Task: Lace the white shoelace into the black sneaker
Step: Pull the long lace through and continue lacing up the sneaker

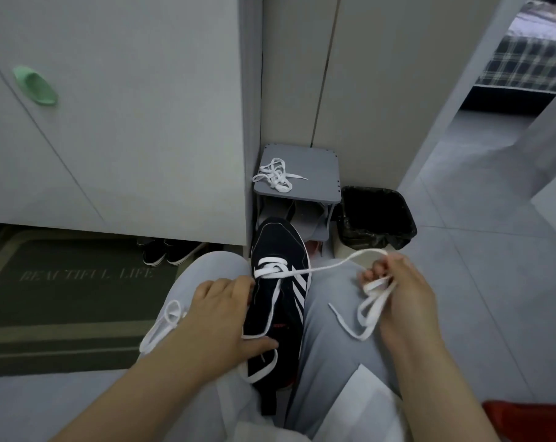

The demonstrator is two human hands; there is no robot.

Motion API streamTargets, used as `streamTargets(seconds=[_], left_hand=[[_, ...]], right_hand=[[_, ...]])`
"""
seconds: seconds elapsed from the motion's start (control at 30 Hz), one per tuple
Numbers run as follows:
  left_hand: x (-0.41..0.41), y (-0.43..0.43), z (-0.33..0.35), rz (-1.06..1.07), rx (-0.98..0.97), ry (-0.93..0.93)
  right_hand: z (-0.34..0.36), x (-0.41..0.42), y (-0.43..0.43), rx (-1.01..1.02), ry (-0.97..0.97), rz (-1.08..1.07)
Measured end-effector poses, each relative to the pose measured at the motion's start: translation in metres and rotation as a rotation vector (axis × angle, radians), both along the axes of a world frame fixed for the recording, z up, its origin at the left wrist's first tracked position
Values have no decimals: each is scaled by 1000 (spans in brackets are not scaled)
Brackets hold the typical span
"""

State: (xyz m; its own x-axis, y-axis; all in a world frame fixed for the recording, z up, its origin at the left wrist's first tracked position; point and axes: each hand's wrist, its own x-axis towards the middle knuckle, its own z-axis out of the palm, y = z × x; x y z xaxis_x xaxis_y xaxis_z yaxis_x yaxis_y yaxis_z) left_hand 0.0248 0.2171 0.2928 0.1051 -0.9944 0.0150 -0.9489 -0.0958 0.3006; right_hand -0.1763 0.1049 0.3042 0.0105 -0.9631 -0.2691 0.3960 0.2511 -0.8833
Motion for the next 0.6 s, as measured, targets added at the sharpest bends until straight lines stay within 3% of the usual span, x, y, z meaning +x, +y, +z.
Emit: streamTargets(seconds=[0.07,0.13,0.27,0.4,0.5,0.6], left_hand=[[-1,4,1,-12,12,-58],[5,6,3,-39,-24,-44],[35,7,8,-98,-42,207],[55,1,31,8,-15,458],[66,-6,43,113,-68,494],[75,-12,43,129,5,405]], right_hand=[[-6,-6,1,-181,608,101],[-8,-12,5,-374,902,176],[-11,-16,15,-625,997,389],[-16,-14,24,-598,1295,502],[-13,-8,25,-631,1371,485],[-21,-5,24,-763,1404,437]])
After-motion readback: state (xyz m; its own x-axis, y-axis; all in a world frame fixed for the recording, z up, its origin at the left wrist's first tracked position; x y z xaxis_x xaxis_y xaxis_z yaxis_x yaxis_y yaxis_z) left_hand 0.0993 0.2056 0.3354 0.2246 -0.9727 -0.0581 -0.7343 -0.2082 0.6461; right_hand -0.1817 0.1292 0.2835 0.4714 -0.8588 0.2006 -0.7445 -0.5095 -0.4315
